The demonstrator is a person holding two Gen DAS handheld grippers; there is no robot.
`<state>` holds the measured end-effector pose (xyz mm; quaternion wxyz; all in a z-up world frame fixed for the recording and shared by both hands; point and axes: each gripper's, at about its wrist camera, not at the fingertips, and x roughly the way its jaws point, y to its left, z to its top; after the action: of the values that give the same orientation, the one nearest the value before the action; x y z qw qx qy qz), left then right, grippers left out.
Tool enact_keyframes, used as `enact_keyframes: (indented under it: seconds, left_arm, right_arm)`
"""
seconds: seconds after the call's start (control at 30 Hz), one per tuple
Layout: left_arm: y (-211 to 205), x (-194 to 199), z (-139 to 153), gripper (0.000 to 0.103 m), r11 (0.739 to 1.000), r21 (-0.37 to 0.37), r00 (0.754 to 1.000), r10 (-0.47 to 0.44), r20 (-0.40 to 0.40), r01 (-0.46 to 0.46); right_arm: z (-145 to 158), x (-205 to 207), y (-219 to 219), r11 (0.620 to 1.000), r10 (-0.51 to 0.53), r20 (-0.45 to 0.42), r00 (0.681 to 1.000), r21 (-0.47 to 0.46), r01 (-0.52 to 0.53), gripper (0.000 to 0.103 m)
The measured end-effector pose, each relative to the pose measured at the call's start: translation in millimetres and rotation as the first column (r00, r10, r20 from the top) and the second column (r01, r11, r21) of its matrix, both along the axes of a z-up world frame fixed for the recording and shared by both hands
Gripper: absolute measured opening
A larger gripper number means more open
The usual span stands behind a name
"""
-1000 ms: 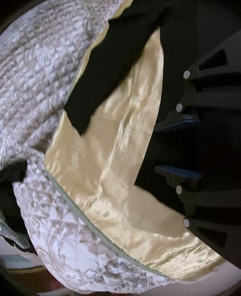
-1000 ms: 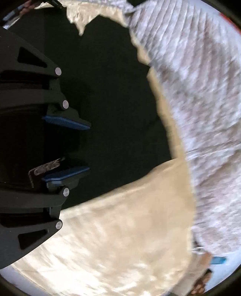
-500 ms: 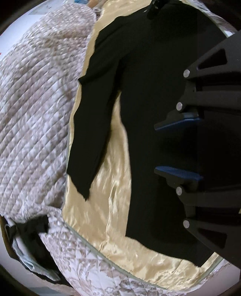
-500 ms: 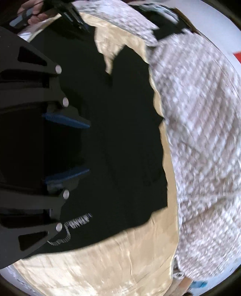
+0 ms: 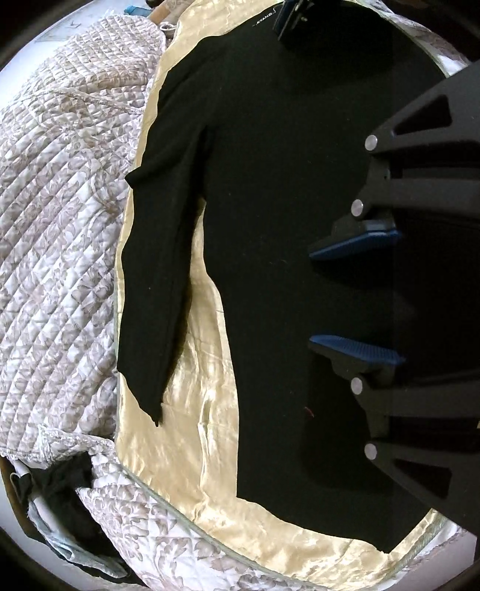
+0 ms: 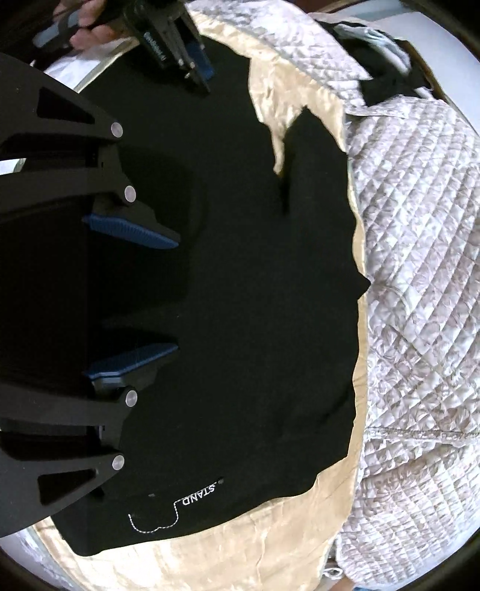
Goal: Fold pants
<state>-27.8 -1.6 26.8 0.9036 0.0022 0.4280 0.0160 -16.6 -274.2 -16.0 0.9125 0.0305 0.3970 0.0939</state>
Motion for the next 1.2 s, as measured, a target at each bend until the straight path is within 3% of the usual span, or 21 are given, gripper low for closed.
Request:
enact_keyframes:
  seconds: [0.17,0.37,0.63,0.93,1.13,1.2]
  left_arm:
    - [-2,11,5,0.047,1.0,-0.011,0.999,-0.029,-0.016,0.029]
    - [0,39,27,0.057,0.998,-0.033,0.998,-0.058,0.012,0.059]
    - [12,128,43,0.068,0.994,-0.059,0.995,-0.092,0.037,0.094]
    - [14,237,25,0.071,0.995,-0.05,0.997,-0.082,-0.001,0.082]
    - [11,283,-2,0.072,0.998,-0.019,0.996,-0.067,-0.061,0.066]
    - [7,288,-7,0.073,0.998,0.012,0.997,-0.068,-0.043,0.069]
  right_arm:
    - [7,5,-8,1.0,-0.007,-0.007,1.0,0.025,0.007,0.054]
    - [25,33,-28,0.999,-0.021,-0.017,1.0,0.042,0.022,0.054]
    - [48,110,-48,0.998,-0.031,-0.017,0.999,0.06,0.032,0.063]
    - [43,195,-64,0.996,-0.068,-0.036,0.997,0.058,0.07,0.064]
    - [29,241,-65,0.995,-0.094,-0.07,0.993,0.036,0.097,0.064]
    - [22,252,-62,0.995,-0.095,-0.092,0.991,0.004,0.096,0.064]
